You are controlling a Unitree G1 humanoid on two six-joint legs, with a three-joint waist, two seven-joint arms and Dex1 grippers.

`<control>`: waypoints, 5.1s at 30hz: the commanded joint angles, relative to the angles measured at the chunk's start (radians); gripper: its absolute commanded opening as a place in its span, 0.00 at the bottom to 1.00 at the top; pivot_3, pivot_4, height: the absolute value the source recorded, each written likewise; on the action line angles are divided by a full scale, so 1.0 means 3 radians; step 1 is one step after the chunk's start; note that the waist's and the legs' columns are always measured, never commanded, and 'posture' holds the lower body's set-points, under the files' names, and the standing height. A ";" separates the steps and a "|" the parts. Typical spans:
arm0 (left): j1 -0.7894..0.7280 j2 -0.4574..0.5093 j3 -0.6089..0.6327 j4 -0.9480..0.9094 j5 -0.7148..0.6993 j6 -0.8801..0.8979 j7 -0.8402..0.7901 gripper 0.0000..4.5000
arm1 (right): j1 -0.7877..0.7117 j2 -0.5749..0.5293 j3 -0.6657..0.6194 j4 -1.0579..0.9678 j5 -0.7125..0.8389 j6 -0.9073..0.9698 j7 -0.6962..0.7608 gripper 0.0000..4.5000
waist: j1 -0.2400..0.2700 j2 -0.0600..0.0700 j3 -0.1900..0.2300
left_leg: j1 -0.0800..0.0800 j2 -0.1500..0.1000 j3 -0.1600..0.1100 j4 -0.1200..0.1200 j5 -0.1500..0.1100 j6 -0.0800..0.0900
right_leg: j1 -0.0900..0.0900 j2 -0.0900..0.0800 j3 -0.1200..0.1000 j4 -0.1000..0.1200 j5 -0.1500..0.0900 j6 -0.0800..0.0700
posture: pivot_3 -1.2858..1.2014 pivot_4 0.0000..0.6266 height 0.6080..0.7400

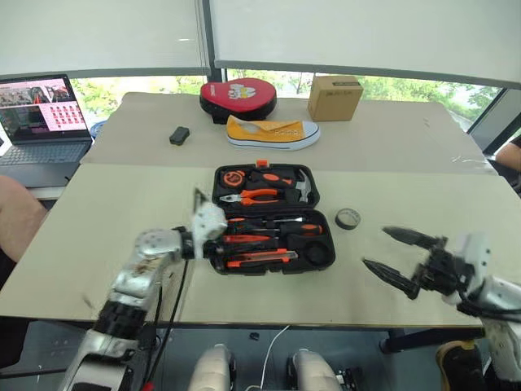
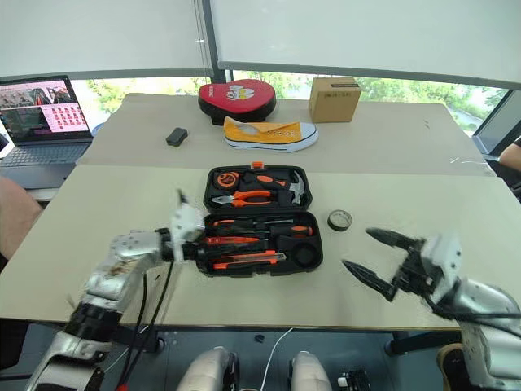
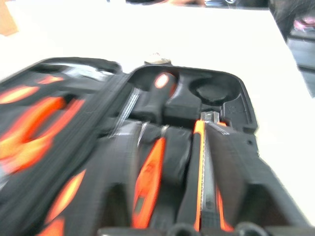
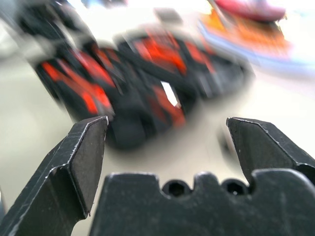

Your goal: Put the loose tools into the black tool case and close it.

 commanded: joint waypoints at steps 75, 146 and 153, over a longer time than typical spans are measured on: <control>0.0779 0.0165 0.0328 -0.0382 -0.0352 -0.0613 -0.0240 1.00 | -0.3601 -0.0693 0.2687 0.0123 -0.1031 0.2337 0.1700 0.82 | -0.0009 0.0007 0.0007 | -0.0034 -0.0004 0.0005 0.0002 0.0000 -0.0002 | -0.0044 -0.0001 0.0000 0.0007 0.0001 -0.0002 | 0.52 0.24 1.00; -0.0521 -0.0217 -0.0142 0.0894 0.0472 0.0410 0.1003 0.14 | -0.3905 0.0502 0.1891 0.3248 -0.1638 -0.0585 0.0140 0.01 | -0.0080 -0.0001 0.0011 | -0.0037 -0.0005 0.0023 -0.0002 0.0008 -0.0016 | -0.0048 0.0005 0.0002 0.0015 0.0003 -0.0001 | 0.52 0.24 1.00; -0.0374 -0.0209 -0.0226 0.0690 0.0382 0.0337 0.0670 0.14 | -0.3372 0.0423 0.1878 0.2251 -0.1452 -0.0146 0.0425 0.01 | -0.0076 0.0000 0.0011 | -0.0037 -0.0004 0.0010 -0.0005 0.0007 -0.0016 | -0.0048 0.0003 0.0001 0.0021 0.0003 -0.0001 | 0.52 0.24 1.00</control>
